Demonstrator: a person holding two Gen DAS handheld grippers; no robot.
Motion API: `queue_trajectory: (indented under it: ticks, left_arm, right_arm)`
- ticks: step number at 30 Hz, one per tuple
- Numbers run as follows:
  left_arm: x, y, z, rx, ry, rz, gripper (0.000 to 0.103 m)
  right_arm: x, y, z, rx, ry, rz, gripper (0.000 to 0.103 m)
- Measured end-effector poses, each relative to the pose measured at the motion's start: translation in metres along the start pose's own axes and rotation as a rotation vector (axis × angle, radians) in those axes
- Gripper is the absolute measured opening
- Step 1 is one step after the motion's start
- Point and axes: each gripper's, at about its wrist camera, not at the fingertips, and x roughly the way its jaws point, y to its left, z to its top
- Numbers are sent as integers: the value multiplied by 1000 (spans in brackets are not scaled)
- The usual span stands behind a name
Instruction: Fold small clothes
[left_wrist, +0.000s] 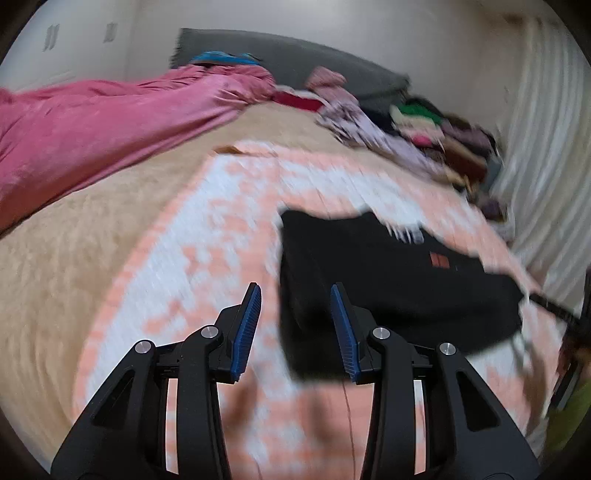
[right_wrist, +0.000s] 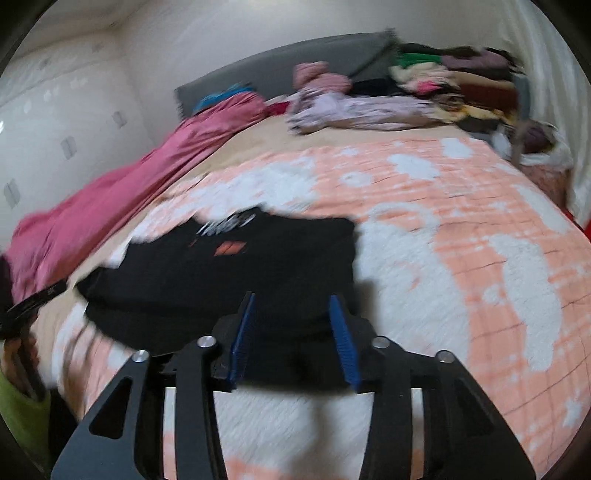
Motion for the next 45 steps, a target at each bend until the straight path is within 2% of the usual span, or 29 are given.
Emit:
queue_trajectory:
  ticks: [2,5,9,16,23,30,33,40,45]
  left_arm:
    - [4,-14,-20,28,39,-27,30]
    - [19,-36,-36,110,87,-19,30]
    - [29,-60,-43,205,72,7,30]
    - [55,-78,-43,245,105,37,30]
    - [63,-79,-27,251,64,56,30]
    - [72,-71,3,219,21,60,31]
    - [80,-64,16,176,14,68,31]
    - [91,-44,46,49,-13,68,35]
    - [95,-20,61,-114,-34,59,37]
  right_arm:
    - [1,12,-12,-41,29,17,30]
    - [7,26,-26,-73,65,27,30]
    - [24,38,-37,-103,103,10,30]
    - [53,55,-40,-180,119,-62,30]
    - [67,70,-23,-238,74,-70,30]
    - [83,72,11,-222,51,-40,30]
    - [92,70,26,-199,47,-39,30]
    - [113,59,54,-137,58,-50,30]
    - [132,47,72,-108,88,-85,30]
